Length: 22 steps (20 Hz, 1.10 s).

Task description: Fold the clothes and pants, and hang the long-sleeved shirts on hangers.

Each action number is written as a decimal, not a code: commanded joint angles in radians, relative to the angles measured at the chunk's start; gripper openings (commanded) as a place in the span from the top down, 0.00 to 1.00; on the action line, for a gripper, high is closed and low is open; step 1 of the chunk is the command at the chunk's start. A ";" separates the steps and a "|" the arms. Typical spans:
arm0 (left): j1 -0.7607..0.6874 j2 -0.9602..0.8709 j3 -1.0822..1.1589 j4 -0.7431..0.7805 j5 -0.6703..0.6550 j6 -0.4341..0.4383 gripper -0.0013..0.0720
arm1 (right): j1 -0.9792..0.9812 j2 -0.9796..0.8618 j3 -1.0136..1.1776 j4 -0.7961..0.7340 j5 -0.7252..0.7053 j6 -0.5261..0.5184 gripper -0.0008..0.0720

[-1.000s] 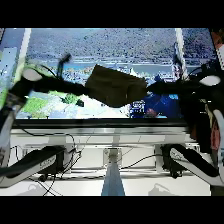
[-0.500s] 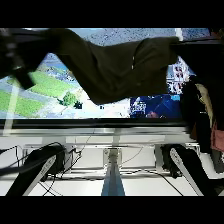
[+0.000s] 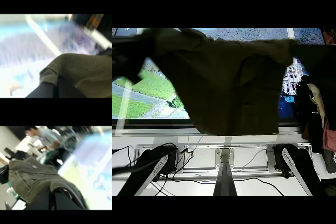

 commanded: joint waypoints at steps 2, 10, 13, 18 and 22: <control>-0.106 -0.320 -0.113 0.021 0.003 0.003 0.95 | 0.201 -0.069 -0.306 -0.160 -0.314 0.072 0.93; -0.150 -0.661 -0.119 -0.055 -0.052 0.015 0.95 | 0.154 -0.303 -0.413 -0.323 -0.510 0.105 0.93; -0.197 -0.645 -0.120 -0.055 -0.121 0.014 0.95 | 0.042 -0.302 -0.396 -0.502 -0.387 0.105 0.93; -0.349 -0.644 -0.155 -0.055 -0.258 -0.063 0.95 | -0.116 -0.303 -0.373 -0.755 -0.028 0.104 0.93; -0.465 -0.649 -0.187 -0.023 -0.238 -0.087 0.95 | -0.117 -0.332 -0.384 -0.846 0.077 0.074 0.93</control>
